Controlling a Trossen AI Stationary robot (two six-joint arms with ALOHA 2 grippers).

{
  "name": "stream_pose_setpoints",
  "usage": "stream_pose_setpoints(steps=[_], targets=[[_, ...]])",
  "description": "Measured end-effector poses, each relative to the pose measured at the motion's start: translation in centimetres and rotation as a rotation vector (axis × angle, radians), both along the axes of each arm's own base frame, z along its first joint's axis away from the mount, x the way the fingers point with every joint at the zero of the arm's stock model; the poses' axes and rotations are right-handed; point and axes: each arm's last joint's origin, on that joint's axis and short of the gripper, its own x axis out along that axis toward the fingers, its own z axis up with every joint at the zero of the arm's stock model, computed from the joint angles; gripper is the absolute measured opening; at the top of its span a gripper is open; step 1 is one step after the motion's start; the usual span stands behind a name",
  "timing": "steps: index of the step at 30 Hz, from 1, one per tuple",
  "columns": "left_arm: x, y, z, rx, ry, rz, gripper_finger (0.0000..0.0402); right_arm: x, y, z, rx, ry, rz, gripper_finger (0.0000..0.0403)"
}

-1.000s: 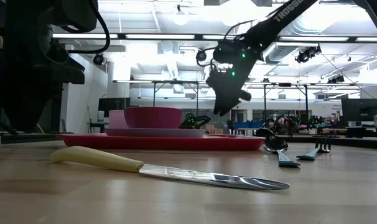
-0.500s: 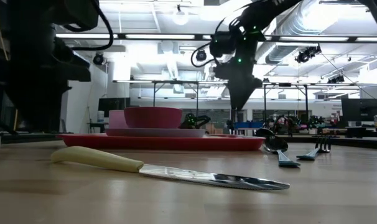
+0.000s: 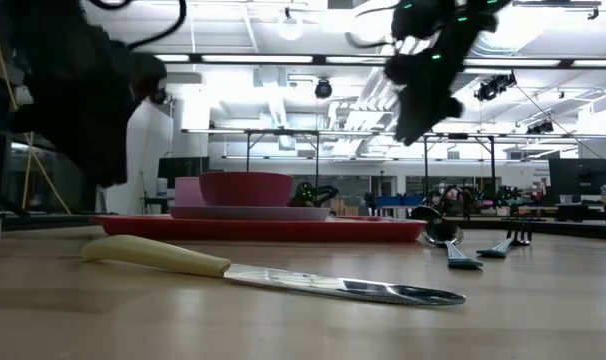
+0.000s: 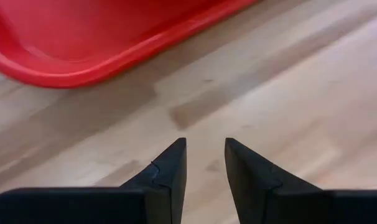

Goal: Set up tray
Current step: Put the blue fork on the brown napkin

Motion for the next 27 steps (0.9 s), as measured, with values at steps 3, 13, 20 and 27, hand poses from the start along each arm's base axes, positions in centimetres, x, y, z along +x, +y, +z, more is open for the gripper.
stream_pose_setpoints(steps=[3, 13, 20, 27], targets=[[-0.6, -0.3, 1.2, 0.012, -0.069, -0.019, 0.0138, -2.2, 1.6, -0.6, 0.011, -0.099, -0.031, 0.0133], [-2.3, -1.3, 2.5, 0.041, -0.293, -0.102, 0.0138, -7.5, 6.3, -4.8, 0.166, -0.399, -0.089, 0.0134], [-2.3, -1.4, 0.9, -0.012, -0.349, -0.166, 0.0138, -9.0, 8.3, -6.3, 0.230, -0.496, -0.061, 0.0134], [-2.1, -1.8, 0.8, -0.036, -0.347, -0.284, 0.0138, -8.5, 9.6, -6.2, 0.229, -0.544, -0.040, 0.0134]])
